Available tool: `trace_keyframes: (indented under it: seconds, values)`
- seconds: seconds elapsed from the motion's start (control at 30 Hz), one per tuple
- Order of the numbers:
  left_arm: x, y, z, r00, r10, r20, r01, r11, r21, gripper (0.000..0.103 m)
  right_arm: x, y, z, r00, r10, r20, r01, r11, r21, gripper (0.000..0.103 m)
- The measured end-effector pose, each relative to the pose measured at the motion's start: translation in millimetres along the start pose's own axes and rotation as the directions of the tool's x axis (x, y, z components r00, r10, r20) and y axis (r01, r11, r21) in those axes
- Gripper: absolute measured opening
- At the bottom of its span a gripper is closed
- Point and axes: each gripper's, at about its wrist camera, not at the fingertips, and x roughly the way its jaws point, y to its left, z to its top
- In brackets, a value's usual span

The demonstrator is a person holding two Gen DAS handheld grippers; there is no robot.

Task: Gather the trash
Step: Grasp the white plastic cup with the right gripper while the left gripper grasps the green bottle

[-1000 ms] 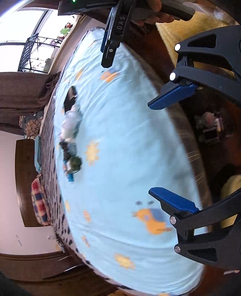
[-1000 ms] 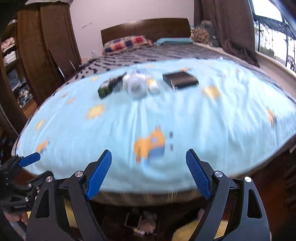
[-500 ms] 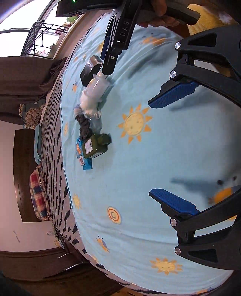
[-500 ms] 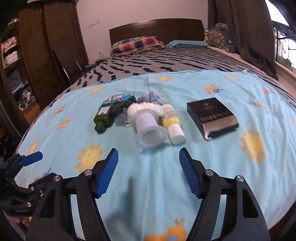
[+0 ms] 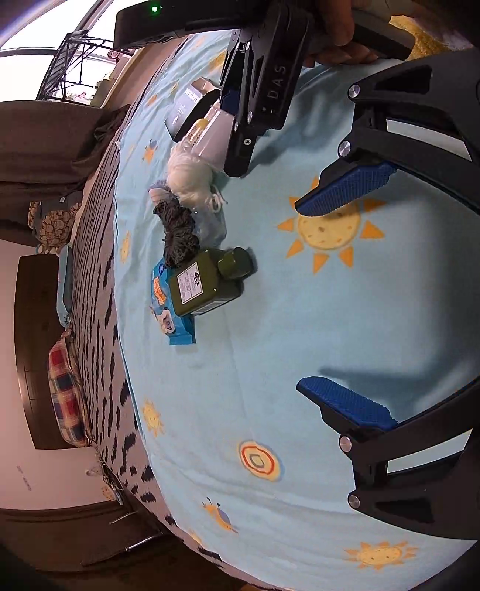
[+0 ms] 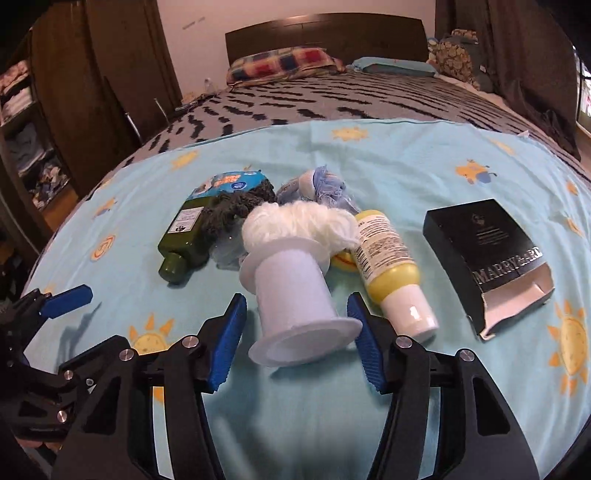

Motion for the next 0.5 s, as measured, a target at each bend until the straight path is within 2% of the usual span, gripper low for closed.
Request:
trace_keyframes:
  seconds: [0.07, 0.17, 0.3, 0.43, 0.5]
  values:
    - [5.2, -0.5, 3.5, 1.0, -0.003, -0.002, 0.003, 1.0, 0.001, 0.084, -1.3, -1.5, 1.9, 1.0, 0.007, 0.009, -0.007, 1.0, 0.003, 0.049]
    - [13.5, -1.6, 10.9, 1.0, -0.019, -0.004, 0.019, 1.0, -0.005, 0.083, -8.1, -3.1, 2.8, 0.999, 0.015, 0.044, -0.015, 1.0, 0.002, 0.049]
    - [24.3, -2.2, 25.8, 1.0, -0.03, 0.002, 0.03, 0.999, -0.016, 0.083, -24.2, -5.8, 4.0, 0.995, -0.013, 0.102, 0.014, 1.0, -0.01, 0.049]
    - [35.9, -1.2, 42.3, 1.0, -0.02, 0.001, 0.02, 0.999, -0.028, 0.07, -35.2, -10.2, 4.3, 0.992, -0.008, 0.126, 0.008, 1.0, -0.005, 0.049]
    - [39.8, 0.2, 49.2, 1.0, -0.003, 0.005, 0.003, 0.999, -0.037, 0.067, -40.9, -12.0, 3.3, 0.991, 0.001, 0.135, 0.0, 1.0, -0.007, 0.049]
